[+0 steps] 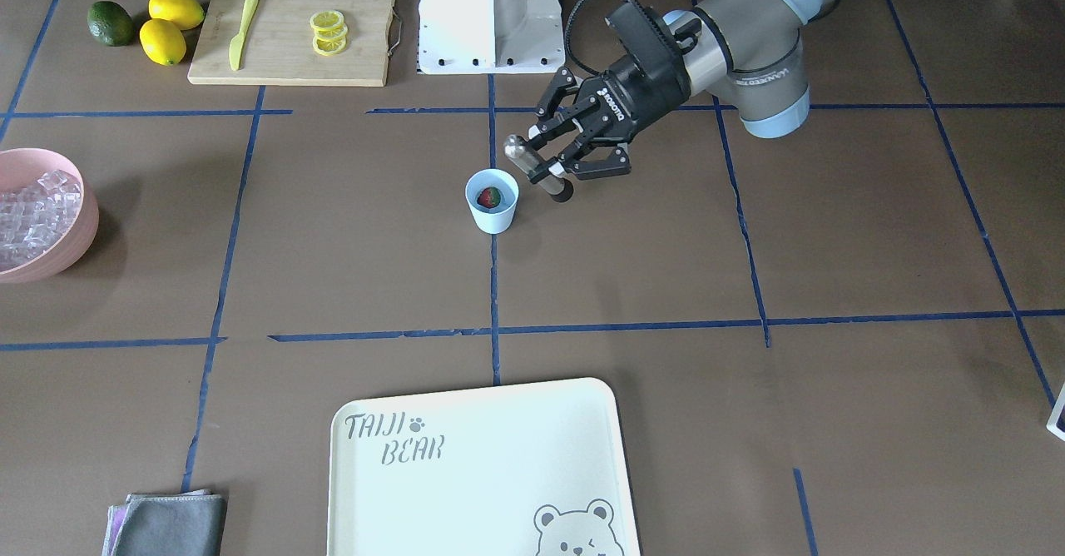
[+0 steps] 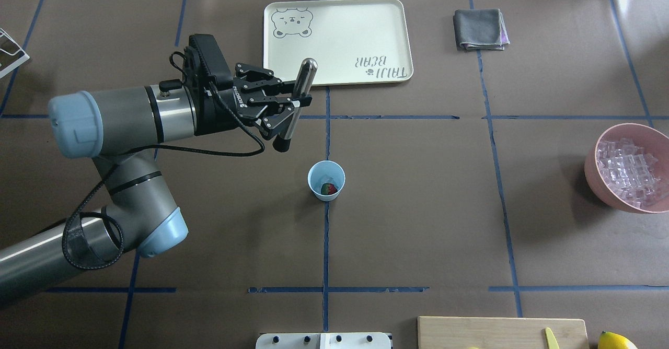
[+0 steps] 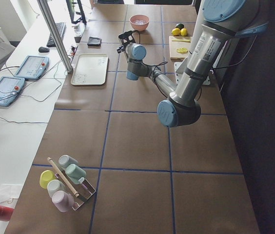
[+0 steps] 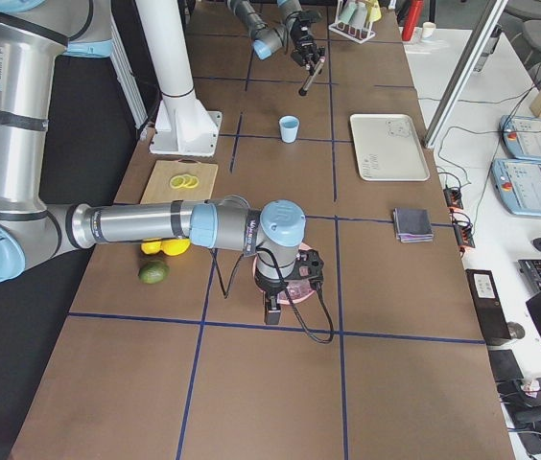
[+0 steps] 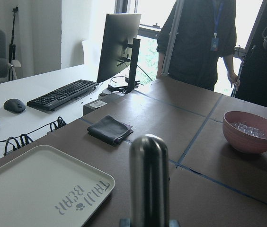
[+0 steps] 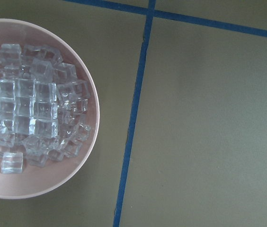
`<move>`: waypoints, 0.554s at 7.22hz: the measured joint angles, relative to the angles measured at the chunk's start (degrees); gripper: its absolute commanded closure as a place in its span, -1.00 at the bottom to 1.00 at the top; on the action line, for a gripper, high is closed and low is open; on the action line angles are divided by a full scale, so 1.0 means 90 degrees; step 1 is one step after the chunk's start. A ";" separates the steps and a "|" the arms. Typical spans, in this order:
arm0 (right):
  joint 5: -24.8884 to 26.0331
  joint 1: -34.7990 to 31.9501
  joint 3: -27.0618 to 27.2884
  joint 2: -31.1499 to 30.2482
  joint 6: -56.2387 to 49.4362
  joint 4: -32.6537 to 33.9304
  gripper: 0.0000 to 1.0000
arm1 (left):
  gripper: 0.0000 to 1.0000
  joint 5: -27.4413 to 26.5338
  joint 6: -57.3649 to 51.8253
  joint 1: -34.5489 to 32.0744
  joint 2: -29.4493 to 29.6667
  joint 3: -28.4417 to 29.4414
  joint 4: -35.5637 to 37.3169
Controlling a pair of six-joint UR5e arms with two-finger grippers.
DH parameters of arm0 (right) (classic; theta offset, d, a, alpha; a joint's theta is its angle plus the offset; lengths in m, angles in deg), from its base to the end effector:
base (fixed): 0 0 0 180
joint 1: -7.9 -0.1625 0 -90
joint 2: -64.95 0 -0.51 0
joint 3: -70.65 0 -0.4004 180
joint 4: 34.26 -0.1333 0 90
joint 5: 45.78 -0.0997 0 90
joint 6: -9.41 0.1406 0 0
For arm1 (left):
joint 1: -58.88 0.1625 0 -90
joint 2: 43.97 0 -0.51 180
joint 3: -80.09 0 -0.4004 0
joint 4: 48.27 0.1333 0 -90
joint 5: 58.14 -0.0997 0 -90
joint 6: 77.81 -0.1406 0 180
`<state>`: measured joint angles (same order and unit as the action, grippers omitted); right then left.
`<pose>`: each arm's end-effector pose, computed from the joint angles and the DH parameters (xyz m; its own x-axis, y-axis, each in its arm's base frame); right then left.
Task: Mash ice and strawberries in cup
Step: 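Lift the pestle with the left gripper and carry it over the cup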
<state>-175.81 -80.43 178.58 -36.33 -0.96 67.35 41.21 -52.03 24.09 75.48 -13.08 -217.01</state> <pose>0.0315 -0.3891 0.7322 0.7492 -0.1465 0.6459 0.1666 0.9856 0.0303 0.4961 -0.4792 0.2474 0.2650 0.8978 -0.3518 0.4602 0.2028 0.8644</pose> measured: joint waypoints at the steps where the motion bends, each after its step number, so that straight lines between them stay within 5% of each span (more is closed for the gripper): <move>1: -0.0001 0.0000 0.0000 0.0003 0.0000 -0.0002 -0.99 | 1.00 -0.0195 -0.0141 0.0197 0.0044 0.0010 -0.0274; 4: 0.0004 0.0000 0.0001 0.0007 0.0000 -0.0001 -0.99 | 1.00 -0.1482 -0.0803 0.0829 0.0167 0.0060 -0.0831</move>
<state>-175.77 -80.43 178.58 -36.27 -0.96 67.34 27.87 -59.26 31.55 76.98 -12.54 -224.49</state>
